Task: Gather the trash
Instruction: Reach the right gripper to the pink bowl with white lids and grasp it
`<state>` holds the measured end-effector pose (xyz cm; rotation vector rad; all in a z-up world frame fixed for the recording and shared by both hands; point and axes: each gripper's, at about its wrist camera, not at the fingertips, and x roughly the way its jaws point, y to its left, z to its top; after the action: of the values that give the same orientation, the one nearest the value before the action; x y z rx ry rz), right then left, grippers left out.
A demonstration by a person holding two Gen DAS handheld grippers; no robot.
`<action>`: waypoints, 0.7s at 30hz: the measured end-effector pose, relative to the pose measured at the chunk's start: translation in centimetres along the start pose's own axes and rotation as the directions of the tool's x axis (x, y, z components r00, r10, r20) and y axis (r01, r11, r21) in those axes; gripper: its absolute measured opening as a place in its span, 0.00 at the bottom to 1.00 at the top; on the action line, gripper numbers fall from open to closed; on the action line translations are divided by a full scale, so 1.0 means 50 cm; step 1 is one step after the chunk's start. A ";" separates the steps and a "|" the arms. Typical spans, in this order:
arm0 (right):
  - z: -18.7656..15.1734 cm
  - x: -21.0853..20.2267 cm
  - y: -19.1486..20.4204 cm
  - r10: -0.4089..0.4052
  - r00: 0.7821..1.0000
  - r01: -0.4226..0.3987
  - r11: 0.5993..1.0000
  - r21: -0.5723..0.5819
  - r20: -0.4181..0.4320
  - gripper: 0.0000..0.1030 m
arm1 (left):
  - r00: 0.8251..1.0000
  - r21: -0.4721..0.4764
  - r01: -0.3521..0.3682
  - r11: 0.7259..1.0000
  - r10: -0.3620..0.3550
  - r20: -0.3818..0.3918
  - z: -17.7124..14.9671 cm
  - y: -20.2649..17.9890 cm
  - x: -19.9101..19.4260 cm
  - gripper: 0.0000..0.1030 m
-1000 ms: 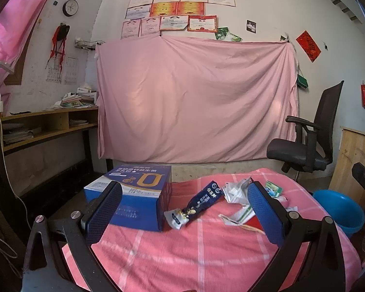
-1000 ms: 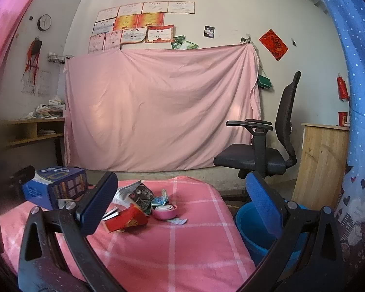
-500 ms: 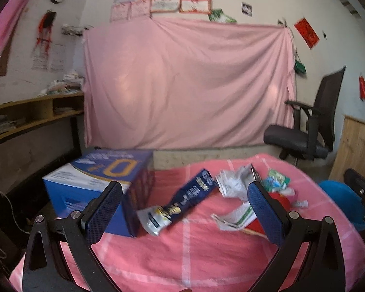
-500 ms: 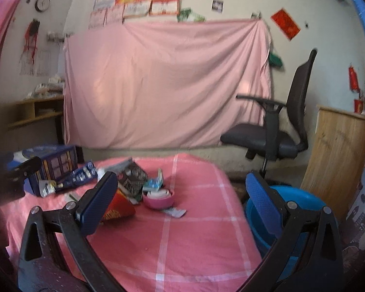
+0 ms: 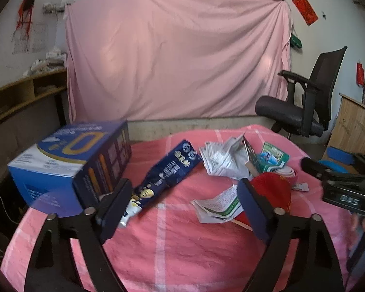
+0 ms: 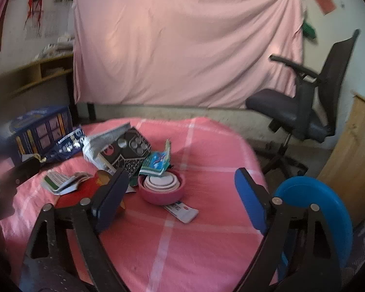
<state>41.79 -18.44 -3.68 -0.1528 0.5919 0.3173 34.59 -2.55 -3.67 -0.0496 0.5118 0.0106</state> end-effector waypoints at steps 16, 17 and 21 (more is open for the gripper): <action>-0.022 0.104 -0.007 0.102 0.970 -0.096 0.995 0.040 -0.222 0.91 | 0.969 -0.201 0.054 0.978 -0.100 -0.224 -0.010 0.047 0.061 0.59; -0.023 0.105 -0.007 0.104 0.969 -0.097 0.994 0.041 -0.226 0.88 | 0.964 -0.232 0.057 0.971 -0.114 -0.239 -0.012 0.057 0.060 0.52; -0.021 0.107 -0.003 0.111 0.967 -0.105 0.994 0.037 -0.230 0.79 | 0.960 -0.284 0.062 0.957 -0.136 -0.247 -0.010 0.073 0.050 0.30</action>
<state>45.47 -17.49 -7.60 -0.1353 0.8372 0.4010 36.43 1.04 -5.48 -0.3522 0.7725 -0.0249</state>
